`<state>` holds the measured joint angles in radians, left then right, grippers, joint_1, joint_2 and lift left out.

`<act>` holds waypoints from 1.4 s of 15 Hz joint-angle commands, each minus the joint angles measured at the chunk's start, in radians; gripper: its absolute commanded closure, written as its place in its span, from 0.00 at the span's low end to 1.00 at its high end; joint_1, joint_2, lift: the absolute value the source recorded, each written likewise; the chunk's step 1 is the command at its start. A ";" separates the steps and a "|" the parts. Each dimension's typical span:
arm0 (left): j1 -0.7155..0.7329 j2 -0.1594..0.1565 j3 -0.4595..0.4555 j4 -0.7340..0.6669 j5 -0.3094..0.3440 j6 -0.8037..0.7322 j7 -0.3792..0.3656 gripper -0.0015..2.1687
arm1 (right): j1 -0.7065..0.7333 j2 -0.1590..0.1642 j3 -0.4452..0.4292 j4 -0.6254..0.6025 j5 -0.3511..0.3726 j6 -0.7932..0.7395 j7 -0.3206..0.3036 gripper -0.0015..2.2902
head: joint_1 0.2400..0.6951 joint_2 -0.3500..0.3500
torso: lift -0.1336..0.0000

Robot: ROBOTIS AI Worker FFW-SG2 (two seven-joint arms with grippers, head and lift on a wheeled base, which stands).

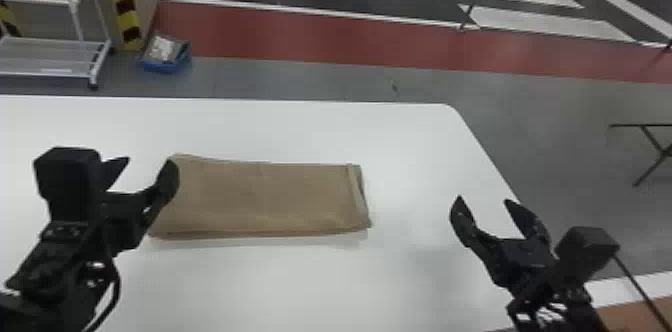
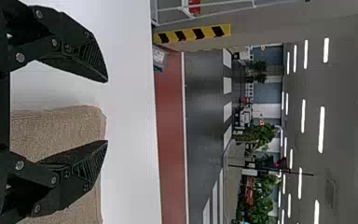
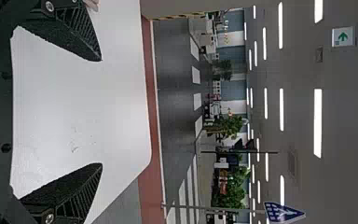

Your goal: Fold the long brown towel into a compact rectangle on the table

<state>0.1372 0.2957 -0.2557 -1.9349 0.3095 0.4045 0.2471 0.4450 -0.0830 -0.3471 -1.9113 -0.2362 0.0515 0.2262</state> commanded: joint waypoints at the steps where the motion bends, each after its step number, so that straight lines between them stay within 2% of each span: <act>1: -0.019 -0.003 -0.025 0.027 -0.006 -0.003 -0.008 0.06 | -0.009 0.000 0.030 0.002 0.005 0.003 -0.008 0.04 | 1.00 0.16 | 0.08; 2: -0.030 -0.004 -0.042 0.044 -0.015 -0.003 -0.019 0.15 | -0.015 0.002 0.049 0.003 0.008 0.012 -0.010 0.04 | 1.00 0.16 | 0.08; 3: -0.039 -0.004 -0.040 0.051 -0.026 0.000 -0.077 0.24 | -0.020 0.000 0.074 0.002 0.034 0.025 -0.024 0.04 | 1.00 0.16 | 0.08; 4: -0.044 -0.006 -0.037 0.071 0.000 0.000 -0.135 0.40 | -0.025 0.000 0.105 0.003 0.067 0.031 -0.036 0.04 | 1.00 0.17 | 0.08; 5: -0.047 -0.007 -0.040 0.074 0.014 0.000 -0.140 0.66 | -0.031 0.002 0.126 0.005 0.074 0.046 -0.036 0.04 | 1.00 0.16 | 0.08; 6: -0.047 -0.010 -0.043 0.074 0.014 0.000 -0.135 0.83 | -0.034 0.002 0.143 0.005 0.077 0.049 -0.041 0.04 | 1.00 0.17 | 0.08; 8: -0.053 -0.007 -0.043 0.074 0.013 0.021 -0.155 0.85 | -0.060 0.000 0.171 0.008 0.089 0.101 -0.051 0.04 | 1.00 0.19 | 0.08; 11: -0.053 0.000 -0.045 0.074 -0.003 0.070 -0.157 0.85 | -0.140 -0.012 0.194 0.040 0.087 0.252 -0.022 0.04 | 1.00 0.23 | 0.08; 13: -0.048 0.005 -0.050 0.077 -0.021 0.089 -0.160 0.85 | -0.184 -0.017 0.191 0.052 0.048 0.328 0.019 0.04 | 1.00 0.26 | 0.08; 15: -0.047 0.005 -0.056 0.091 -0.038 0.098 -0.158 0.85 | -0.204 -0.027 0.189 0.054 0.006 0.337 0.044 0.04 | 1.00 0.28 | 0.08; 17: -0.047 0.005 -0.066 0.099 -0.047 0.098 -0.158 0.85 | -0.229 -0.032 0.181 0.057 -0.017 0.374 0.047 0.04 | 1.00 0.29 | 0.08; 21: -0.050 0.000 -0.077 0.113 -0.064 0.119 -0.157 0.85 | -0.315 -0.060 0.184 0.143 -0.061 0.442 0.058 0.07 | 1.00 0.29 | 0.08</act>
<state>0.0892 0.2963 -0.3314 -1.8255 0.2494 0.5139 0.0905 0.1588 -0.1331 -0.1657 -1.7975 -0.2808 0.4581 0.2801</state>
